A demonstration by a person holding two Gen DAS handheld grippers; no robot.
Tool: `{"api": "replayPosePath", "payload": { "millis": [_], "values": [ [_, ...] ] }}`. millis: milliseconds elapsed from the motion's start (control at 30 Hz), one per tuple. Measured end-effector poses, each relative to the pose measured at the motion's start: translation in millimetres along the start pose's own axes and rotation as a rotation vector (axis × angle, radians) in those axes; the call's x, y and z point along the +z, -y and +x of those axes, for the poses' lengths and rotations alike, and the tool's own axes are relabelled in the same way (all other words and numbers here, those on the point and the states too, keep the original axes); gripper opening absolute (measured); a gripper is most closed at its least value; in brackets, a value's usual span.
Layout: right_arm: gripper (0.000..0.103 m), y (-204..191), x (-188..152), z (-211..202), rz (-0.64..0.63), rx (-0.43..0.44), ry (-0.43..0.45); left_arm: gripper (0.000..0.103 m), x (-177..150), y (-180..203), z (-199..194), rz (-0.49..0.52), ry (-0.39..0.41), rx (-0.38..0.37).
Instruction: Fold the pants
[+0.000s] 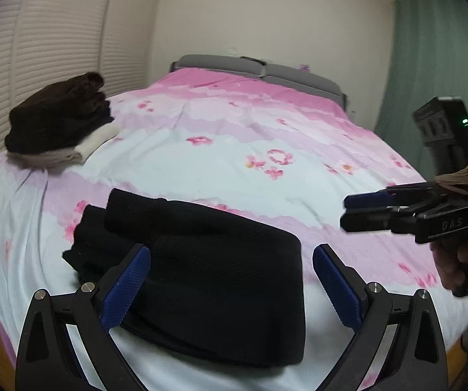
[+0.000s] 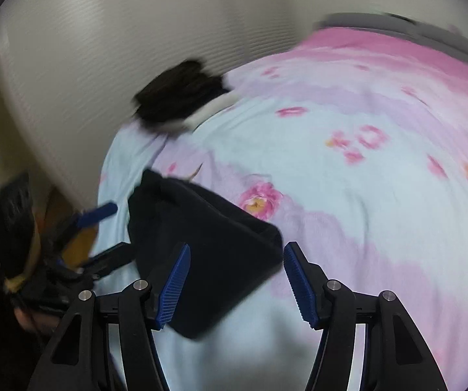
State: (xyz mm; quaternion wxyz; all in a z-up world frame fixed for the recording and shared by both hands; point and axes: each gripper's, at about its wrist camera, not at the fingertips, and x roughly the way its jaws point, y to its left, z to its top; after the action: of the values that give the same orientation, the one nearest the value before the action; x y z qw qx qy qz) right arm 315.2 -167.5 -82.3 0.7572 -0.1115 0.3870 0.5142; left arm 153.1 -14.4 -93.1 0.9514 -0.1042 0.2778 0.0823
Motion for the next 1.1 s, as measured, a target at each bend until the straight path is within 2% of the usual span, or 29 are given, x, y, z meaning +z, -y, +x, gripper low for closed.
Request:
{"api": "replayPosePath", "payload": {
  "millis": [100, 233, 400, 500, 600, 767, 867, 933, 1100],
  "values": [
    [0.062, 25.9, 12.0, 28.7, -0.107, 0.180, -0.117, 0.102, 2.5, -2.4, 18.5, -0.061, -0.011, 0.078],
    [0.062, 42.8, 25.2, 66.6, -0.278, 0.342, -0.206, 0.102, 4.9, -12.2, 42.6, -0.089, -0.033, 0.162],
    [0.062, 40.2, 21.3, 91.5, -0.422, 0.536, -0.291, 0.103, -0.8, -28.5, 59.6, -0.097, -0.052, 0.173],
    [0.062, 36.7, 16.9, 103.0, -0.503, 0.612, -0.337, 0.103, -6.3, -29.3, 61.9, -0.062, -0.042, 0.172],
    [0.062, 40.2, 23.3, 117.1, -0.504, 0.675, -0.362, 0.103, -8.4, -27.0, 61.5, -0.034, -0.036, 0.175],
    [0.065, 37.9, 32.8, 147.5, -0.485, 0.822, -0.445, 0.103, -7.2, -33.7, 66.8, -0.054, -0.057, 0.168],
    [0.065, 34.0, 31.4, 161.9, -0.444, 0.890, -0.486, 0.103, -9.1, -35.0, 68.9, -0.055, -0.072, 0.162],
    [0.064, 29.8, 26.7, 166.4, -0.437, 0.895, -0.513, 0.103, -10.1, -34.3, 69.7, -0.048, -0.083, 0.159],
    [0.042, 32.1, 23.3, 155.8, -0.421, 0.836, -0.567, 0.103, -8.2, -39.0, 74.8, -0.080, -0.118, 0.113]
  ]
}}
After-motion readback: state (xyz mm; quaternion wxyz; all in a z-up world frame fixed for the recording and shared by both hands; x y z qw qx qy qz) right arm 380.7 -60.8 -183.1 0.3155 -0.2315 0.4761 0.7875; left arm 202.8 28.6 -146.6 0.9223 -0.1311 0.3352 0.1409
